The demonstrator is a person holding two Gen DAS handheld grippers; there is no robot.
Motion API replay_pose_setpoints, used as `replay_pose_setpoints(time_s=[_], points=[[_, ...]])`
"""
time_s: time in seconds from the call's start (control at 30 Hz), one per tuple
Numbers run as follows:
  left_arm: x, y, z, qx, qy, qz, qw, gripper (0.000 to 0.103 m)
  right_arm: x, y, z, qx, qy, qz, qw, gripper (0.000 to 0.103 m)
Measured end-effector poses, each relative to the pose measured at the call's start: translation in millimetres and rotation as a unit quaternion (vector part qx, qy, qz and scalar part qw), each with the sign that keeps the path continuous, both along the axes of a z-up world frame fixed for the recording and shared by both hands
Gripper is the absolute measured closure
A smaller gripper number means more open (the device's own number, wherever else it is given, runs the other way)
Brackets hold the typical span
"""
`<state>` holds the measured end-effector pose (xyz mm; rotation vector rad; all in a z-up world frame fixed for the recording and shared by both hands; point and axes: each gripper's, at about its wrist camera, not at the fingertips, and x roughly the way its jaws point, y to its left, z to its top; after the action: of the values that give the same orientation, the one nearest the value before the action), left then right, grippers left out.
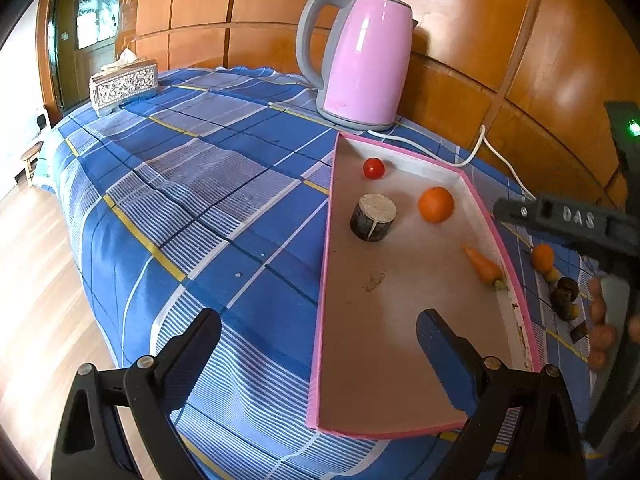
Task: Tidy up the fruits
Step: 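Carry the small orange with the right tool into the tray and release, then withdraw the open right tool from the tray back over the bedspread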
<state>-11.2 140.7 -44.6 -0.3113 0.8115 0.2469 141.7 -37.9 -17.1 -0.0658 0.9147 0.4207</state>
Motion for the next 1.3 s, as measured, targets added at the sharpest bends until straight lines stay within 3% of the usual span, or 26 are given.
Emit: replay_pose_setpoints(time_s=[0.67, 1.3], points=[[-7.1, -19.2, 12.4, 0.013, -0.010, -0.023, 0.9996, 0.004, -74.7, -47.4, 1.5, -0.030, -0.051, -0.053, 0.997, 0.043], [-7.6, -46.9, 16.7, 0.028, -0.008, -0.073, 0.9969, 0.004, -102.2, -137.3, -16.8, -0.034, -0.027, -0.160, 0.986, 0.043]])
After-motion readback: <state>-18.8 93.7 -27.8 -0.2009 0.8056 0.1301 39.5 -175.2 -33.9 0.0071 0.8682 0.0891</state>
